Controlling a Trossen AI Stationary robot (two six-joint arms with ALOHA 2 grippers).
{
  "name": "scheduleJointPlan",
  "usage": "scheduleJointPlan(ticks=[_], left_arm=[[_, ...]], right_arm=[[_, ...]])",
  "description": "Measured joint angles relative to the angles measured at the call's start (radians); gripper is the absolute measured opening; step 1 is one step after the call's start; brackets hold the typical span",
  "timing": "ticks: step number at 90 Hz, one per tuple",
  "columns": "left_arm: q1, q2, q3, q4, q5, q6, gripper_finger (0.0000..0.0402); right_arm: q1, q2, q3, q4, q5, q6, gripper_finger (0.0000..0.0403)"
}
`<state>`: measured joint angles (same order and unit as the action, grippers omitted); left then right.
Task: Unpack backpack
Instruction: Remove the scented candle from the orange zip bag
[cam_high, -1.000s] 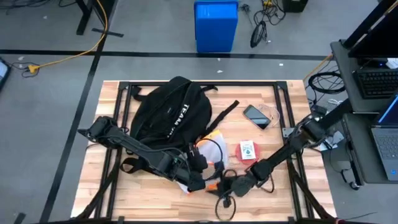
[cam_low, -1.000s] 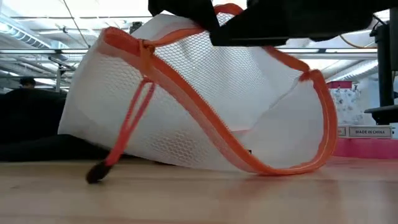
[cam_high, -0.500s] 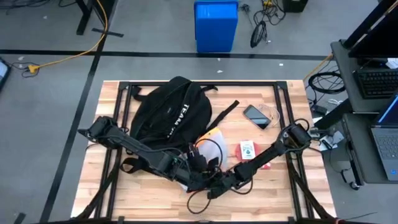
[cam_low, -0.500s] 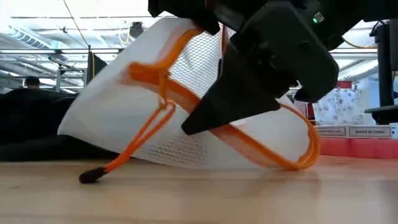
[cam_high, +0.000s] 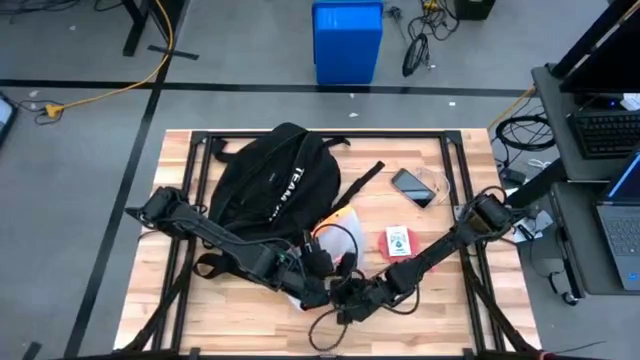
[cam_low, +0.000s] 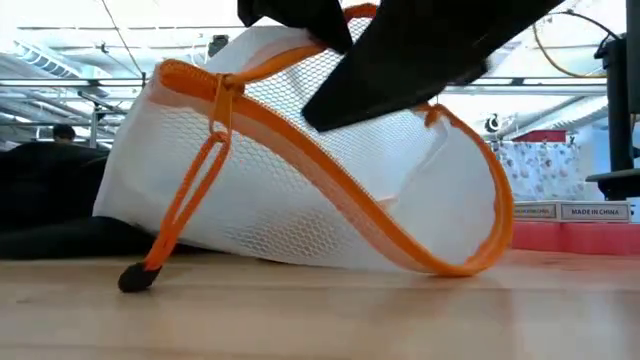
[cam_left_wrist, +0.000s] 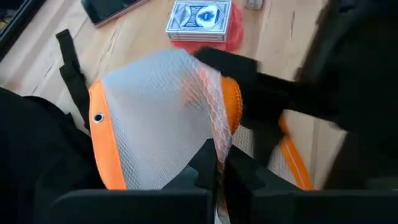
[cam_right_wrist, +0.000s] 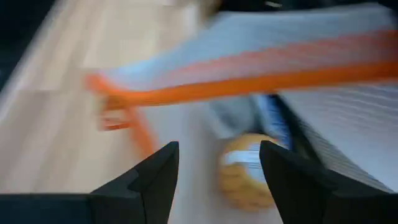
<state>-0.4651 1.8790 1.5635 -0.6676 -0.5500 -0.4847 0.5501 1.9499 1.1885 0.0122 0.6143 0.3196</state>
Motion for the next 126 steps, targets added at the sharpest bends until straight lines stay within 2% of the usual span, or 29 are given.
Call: scheduleJointPlan(ticks=[13,18,24,44,55,86,126], left_arm=[[0.002,0.0,0.0,-0.002,-0.001,0.0,0.0],[0.002,0.0,0.0,-0.002,-0.001,0.0,0.0],[0.003,0.0,0.0,-0.004,-0.005,0.0,0.0],[0.001,0.0,0.0,-0.004,0.001,0.002,0.0],[0.001,0.0,0.0,-0.003,0.017,0.004,0.0],[0.003,0.0,0.0,-0.018,0.017,0.023,0.0],[-0.001,0.0,0.007,-0.042,-0.001,0.021,0.0]], right_arm=[[-0.033,0.037,0.0,-0.039,0.007,0.054,0.0216],[-0.047,0.043,0.0,-0.049,-0.028,0.085,0.0225],[-0.061,0.045,0.0,-0.06,-0.059,0.1,0.0245],[-0.07,0.046,0.0,-0.048,-0.057,0.099,0.0324],[-0.072,0.056,-0.001,-0.038,-0.004,0.065,0.0346],[-0.104,0.062,-0.002,-0.03,0.005,-0.005,0.0353],[-0.112,0.111,0.0,0.062,0.026,-0.065,0.0353]])
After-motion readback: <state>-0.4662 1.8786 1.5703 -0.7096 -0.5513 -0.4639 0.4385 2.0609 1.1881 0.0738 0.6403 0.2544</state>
